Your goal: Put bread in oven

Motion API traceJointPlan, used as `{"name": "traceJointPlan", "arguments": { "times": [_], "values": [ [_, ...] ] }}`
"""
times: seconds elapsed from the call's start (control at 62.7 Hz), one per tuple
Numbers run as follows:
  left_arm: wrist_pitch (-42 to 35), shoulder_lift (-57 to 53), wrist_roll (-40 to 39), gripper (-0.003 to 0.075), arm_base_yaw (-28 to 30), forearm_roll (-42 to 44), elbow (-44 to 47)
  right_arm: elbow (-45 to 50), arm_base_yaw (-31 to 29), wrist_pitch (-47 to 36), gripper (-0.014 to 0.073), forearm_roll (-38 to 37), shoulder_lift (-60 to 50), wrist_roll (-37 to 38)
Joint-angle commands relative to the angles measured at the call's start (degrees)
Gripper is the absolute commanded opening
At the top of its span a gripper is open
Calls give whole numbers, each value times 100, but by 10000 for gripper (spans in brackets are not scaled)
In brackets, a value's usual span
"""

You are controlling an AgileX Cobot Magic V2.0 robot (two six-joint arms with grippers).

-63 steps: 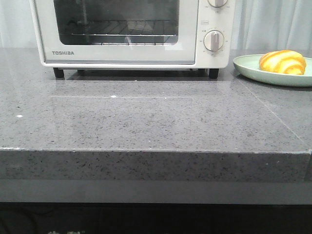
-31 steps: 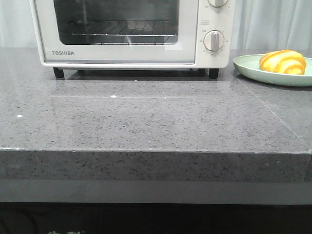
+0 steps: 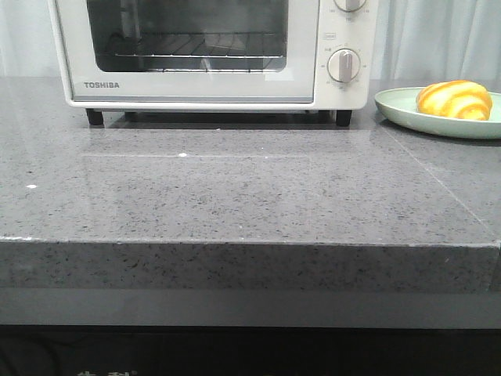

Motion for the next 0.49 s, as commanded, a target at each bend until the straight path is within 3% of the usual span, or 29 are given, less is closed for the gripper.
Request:
{"name": "traceJointPlan", "arguments": {
  "times": [0.0, 0.191, 0.478],
  "values": [
    [212, 516, -1, -18, -22, -57, -669, -617, -45, -11, -118, -55, 539, -61],
    [833, 1406, -1, -18, -22, -57, -1213, -1489, -37, 772, -118, -55, 1541, -61],
    [920, 2202, -1, -18, -22, -57, -1203, -1557, -37, 909, -118, -49, 2363, -61]
  ]
}}
